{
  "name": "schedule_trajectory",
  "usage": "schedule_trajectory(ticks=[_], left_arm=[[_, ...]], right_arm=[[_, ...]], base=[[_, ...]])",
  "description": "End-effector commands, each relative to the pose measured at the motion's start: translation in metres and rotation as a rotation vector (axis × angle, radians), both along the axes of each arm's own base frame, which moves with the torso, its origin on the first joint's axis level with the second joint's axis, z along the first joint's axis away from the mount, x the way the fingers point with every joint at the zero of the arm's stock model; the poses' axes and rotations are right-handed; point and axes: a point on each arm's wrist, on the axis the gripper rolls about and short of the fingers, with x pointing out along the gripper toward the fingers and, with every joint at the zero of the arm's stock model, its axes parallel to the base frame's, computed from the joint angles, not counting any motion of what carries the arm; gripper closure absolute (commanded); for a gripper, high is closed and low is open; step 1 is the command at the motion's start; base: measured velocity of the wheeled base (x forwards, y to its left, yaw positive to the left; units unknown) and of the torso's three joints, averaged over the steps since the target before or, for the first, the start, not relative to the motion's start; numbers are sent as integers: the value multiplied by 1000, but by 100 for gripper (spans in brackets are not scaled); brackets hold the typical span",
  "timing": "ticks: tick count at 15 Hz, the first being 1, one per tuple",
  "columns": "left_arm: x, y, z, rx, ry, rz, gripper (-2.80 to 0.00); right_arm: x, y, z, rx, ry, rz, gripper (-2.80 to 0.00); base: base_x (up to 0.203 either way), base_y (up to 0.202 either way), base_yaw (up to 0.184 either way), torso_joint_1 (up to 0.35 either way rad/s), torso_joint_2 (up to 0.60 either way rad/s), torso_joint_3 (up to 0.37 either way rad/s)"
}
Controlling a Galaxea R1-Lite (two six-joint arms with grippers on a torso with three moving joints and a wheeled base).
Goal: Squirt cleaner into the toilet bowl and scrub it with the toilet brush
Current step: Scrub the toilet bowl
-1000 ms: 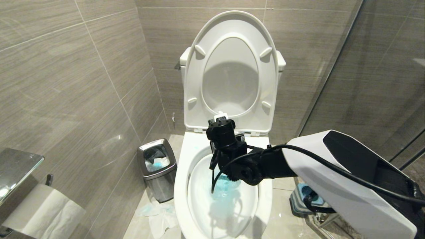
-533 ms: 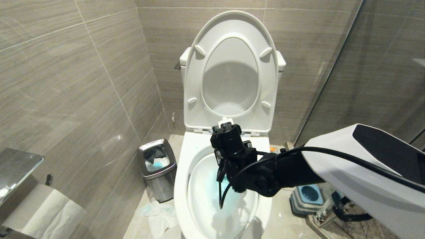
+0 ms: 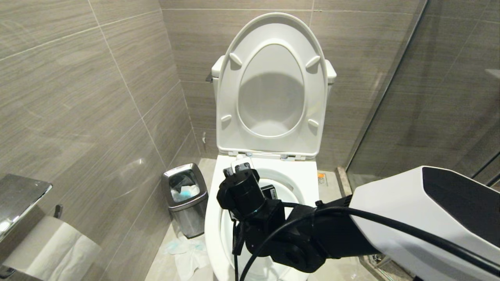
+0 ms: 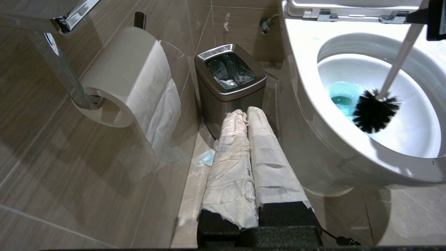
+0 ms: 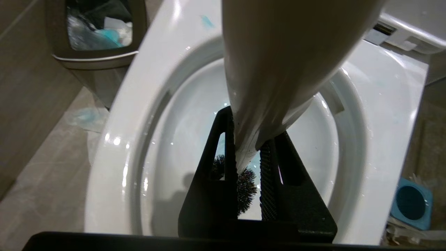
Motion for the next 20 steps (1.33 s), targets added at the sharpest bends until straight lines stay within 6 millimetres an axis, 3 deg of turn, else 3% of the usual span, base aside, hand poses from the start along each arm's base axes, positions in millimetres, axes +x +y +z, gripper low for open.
schedule_trajectory(ticks=[1,6,10,13,18,20], left_arm=[[0,0,0,1,2,0,0],[0,0,0,0,2,0,0],[0,0,0,-1,2,0,0],[0,0,0,0,2,0,0],[0,0,0,-1,2,0,0],[0,0,0,0,2,0,0]], right_arm=[[4,16,-8,21,-10,8,0],[42,33,-23,71,-50,-33,0],[90,17,-25,78,-95,-115,0],[114,-2,-19,76,-118,-167,0],[117,-16,-7,73,-121,-186,0],[116,-14,-13,63,-113,-183,0]], base=[[0,0,0,0,0,0],[0,0,0,0,0,0],[0,0,0,0,0,0],[0,0,0,0,0,0],[0,0,0,0,0,0],[0,0,0,0,0,0]])
